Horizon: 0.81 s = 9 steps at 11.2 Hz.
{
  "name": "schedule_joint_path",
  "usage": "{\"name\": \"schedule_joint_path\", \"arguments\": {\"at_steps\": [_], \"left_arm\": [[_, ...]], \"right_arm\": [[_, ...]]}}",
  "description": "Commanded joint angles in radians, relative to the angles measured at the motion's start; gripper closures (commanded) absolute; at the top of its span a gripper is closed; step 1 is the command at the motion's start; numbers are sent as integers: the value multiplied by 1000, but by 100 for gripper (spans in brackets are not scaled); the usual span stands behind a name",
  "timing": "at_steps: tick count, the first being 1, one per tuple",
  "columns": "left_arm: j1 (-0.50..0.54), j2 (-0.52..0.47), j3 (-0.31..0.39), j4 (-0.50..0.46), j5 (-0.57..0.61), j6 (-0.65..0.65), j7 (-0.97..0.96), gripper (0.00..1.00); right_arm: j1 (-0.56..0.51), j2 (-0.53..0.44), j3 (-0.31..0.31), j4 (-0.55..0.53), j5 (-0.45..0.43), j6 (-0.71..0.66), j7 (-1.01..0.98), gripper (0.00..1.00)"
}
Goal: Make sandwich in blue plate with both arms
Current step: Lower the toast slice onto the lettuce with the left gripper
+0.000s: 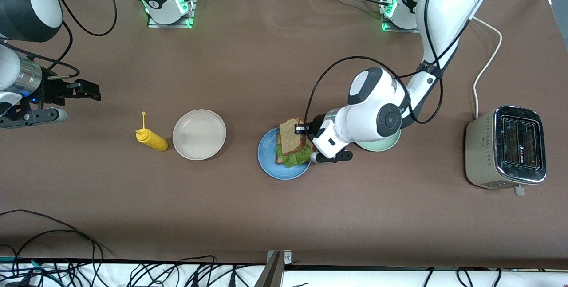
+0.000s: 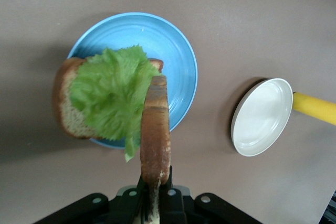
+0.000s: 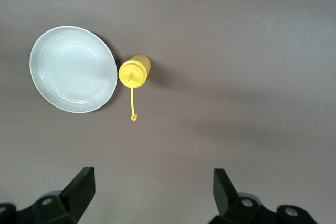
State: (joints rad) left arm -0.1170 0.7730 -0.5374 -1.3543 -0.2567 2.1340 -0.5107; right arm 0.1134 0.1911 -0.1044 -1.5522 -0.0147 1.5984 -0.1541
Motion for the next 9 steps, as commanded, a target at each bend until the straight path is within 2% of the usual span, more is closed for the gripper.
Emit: {"name": "schedule_joint_path", "arguments": {"at_steps": [1, 5, 7, 9], "left_arm": [[-3, 69, -30, 37, -15, 49, 73, 100], [-1, 88, -26, 32, 10, 49, 181, 100], [2, 100, -23, 32, 48, 50, 224, 100], [8, 103, -6, 32, 50, 49, 296, 82]], "right_arm": [[11, 7, -14, 61, 16, -23, -12, 0], [8, 5, -15, 72, 50, -8, -2, 0], [8, 10, -15, 72, 51, 81, -2, 0], [12, 10, -11, 72, 53, 89, 2, 0]]}}
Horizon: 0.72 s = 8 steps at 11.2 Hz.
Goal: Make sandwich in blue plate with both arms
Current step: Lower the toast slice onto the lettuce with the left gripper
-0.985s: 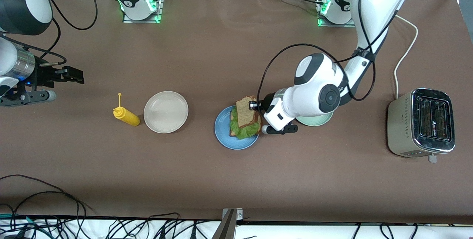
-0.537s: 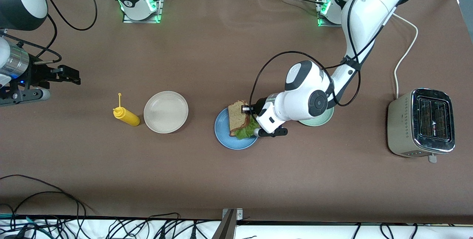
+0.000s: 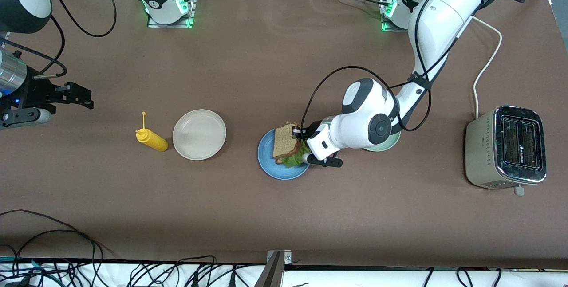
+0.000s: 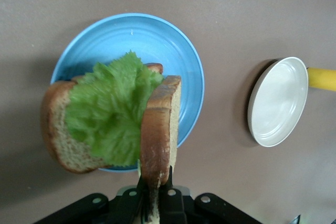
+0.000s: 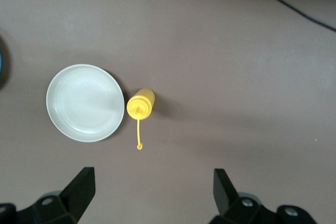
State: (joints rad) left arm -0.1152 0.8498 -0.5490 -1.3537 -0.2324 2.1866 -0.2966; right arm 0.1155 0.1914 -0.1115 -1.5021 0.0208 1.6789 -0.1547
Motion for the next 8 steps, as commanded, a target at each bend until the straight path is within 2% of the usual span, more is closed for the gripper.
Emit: {"name": "schedule_joint_path", "arguments": {"at_steps": [1, 2, 3, 4, 8], "left_arm": [[9, 25, 6, 30, 25, -7, 83, 66], [11, 22, 6, 30, 25, -10, 83, 53], [11, 20, 12, 30, 27, -10, 83, 35], [11, 17, 20, 30, 27, -10, 83, 0], [12, -29, 41, 36, 74, -59, 68, 0]], "right_arm": [[15, 6, -1, 22, 18, 8, 4, 0], [15, 8, 0, 22, 18, 8, 4, 0], [15, 6, 1, 22, 18, 21, 4, 0], [16, 10, 4, 22, 16, 57, 4, 0], [3, 5, -25, 23, 30, 82, 7, 0]]}}
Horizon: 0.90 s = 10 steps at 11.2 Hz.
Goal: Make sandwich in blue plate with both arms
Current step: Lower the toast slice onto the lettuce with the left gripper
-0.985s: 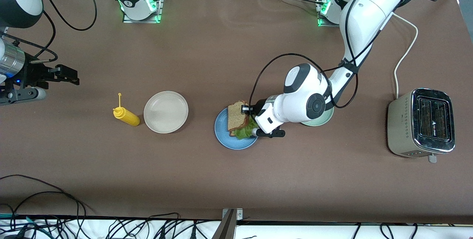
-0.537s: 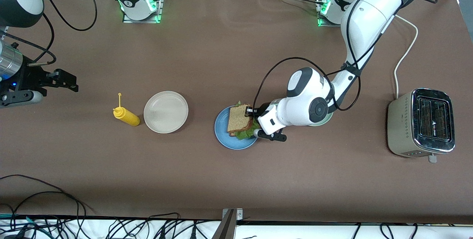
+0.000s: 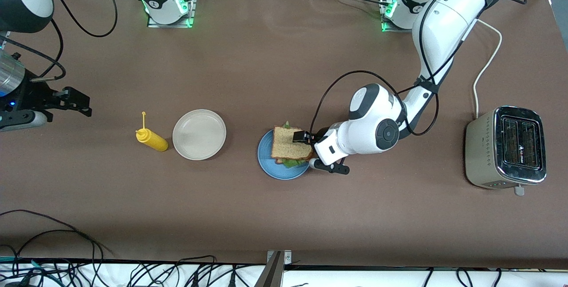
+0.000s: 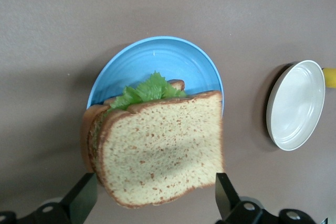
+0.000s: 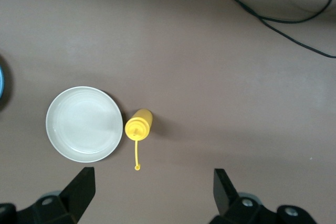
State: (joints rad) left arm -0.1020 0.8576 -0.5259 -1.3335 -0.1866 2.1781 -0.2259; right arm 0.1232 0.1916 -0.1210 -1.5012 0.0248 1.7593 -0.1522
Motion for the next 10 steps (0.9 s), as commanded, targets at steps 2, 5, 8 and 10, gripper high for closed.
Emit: {"name": "schedule_joint_path", "arguments": {"at_steps": [2, 5, 8, 10], "left_arm": [[-2, -77, 33, 16, 29, -81, -4, 0], [-2, -150, 82, 17, 29, -150, -10, 0], [-4, -241, 156, 17, 47, -262, -6, 0], [-4, -305, 171, 17, 158, -344, -4, 0]], "right_arm": [[-5, 5, -29, 22, 18, 2, 0, 0], [-5, 0, -40, 22, 14, 6, 0, 0], [-5, -4, -48, 22, 18, 8, 0, 0], [-5, -4, -48, 22, 17, 6, -1, 0]]}}
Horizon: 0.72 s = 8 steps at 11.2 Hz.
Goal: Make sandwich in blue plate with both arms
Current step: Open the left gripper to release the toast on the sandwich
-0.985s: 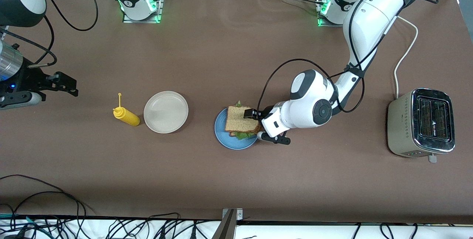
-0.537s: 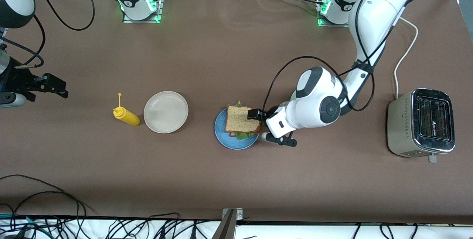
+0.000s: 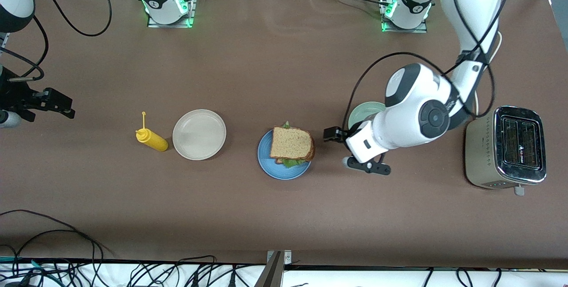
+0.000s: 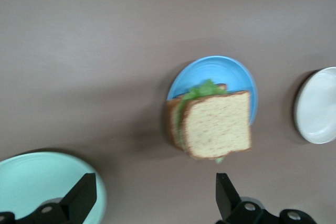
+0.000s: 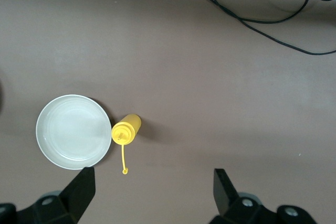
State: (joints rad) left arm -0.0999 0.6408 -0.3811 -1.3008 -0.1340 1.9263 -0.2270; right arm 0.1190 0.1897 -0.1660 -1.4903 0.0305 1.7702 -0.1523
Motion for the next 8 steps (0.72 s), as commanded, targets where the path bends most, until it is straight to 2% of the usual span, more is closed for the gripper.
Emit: {"name": "schedule_joint_path", "arguments": {"at_steps": [1, 5, 8], "left_arm": [[-6, -114, 33, -15, 125, -137, -3, 0], [-8, -240, 160, -8, 125, -289, 1, 0], [-8, -317, 229, -3, 125, -358, 3, 0]], "right_arm": [[-1, -3, -4, 12, 12, -5, -3, 0], [1, -3, 3, 10, 5, -17, -3, 0], [5, -4, 3, 10, 3, -20, 0, 0]]}}
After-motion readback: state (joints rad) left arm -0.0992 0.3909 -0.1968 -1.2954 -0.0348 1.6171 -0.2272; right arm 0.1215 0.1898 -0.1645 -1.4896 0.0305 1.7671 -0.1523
